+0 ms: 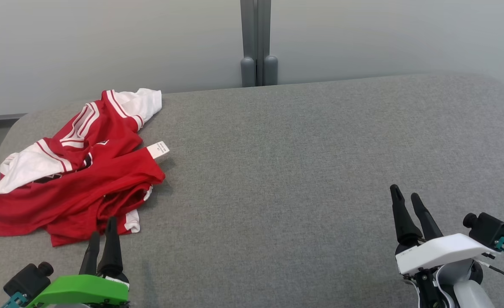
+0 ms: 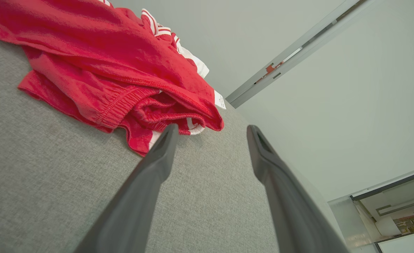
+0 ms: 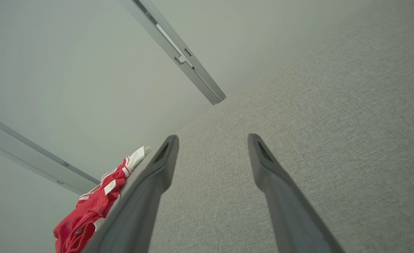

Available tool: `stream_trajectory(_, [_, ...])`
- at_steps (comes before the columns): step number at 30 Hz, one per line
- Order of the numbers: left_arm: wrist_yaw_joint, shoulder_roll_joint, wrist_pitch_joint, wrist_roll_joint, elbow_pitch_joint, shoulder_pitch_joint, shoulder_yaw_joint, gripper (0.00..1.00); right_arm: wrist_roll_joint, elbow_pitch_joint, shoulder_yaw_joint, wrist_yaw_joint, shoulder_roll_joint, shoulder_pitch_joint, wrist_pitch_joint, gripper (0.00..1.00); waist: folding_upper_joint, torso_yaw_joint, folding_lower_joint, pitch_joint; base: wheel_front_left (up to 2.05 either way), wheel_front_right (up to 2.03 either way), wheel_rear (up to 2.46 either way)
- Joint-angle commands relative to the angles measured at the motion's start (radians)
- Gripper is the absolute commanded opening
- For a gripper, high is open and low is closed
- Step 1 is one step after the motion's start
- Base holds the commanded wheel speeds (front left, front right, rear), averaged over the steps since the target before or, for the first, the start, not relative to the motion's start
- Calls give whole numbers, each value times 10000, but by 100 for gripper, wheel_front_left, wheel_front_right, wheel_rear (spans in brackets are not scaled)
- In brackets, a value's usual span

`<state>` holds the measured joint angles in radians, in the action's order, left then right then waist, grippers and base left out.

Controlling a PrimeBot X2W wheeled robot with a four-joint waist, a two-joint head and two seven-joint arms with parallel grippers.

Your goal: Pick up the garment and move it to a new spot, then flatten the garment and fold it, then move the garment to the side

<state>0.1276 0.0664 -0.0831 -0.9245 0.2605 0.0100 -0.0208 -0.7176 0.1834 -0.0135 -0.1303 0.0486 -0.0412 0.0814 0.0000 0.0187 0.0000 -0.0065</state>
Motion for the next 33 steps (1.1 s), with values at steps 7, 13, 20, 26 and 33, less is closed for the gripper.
stream_trajectory(7, [31,186,-289,1094,-200,-137,203,100,1143,-104,-59,-3,119,52,307,100,0,34,0,-38,0,0,0])
stream_trajectory(13, [33,288,-459,1717,-204,-246,370,100,1895,-41,-75,-4,191,99,475,100,0,54,0,-63,0,0,0])
stream_trajectory(20, [36,450,-644,2488,-142,-303,618,100,2753,8,-77,-4,247,88,666,100,0,52,0,-69,0,0,0])
stream_trajectory(26, [38,510,-804,3041,-85,-356,708,100,3418,36,-44,-3,264,117,826,100,0,61,0,-85,0,0,0])
stream_trajectory(33, [40,432,-973,3576,-15,-476,612,100,4136,63,-7,-4,235,125,1001,100,0,64,0,-108,0,0,0])
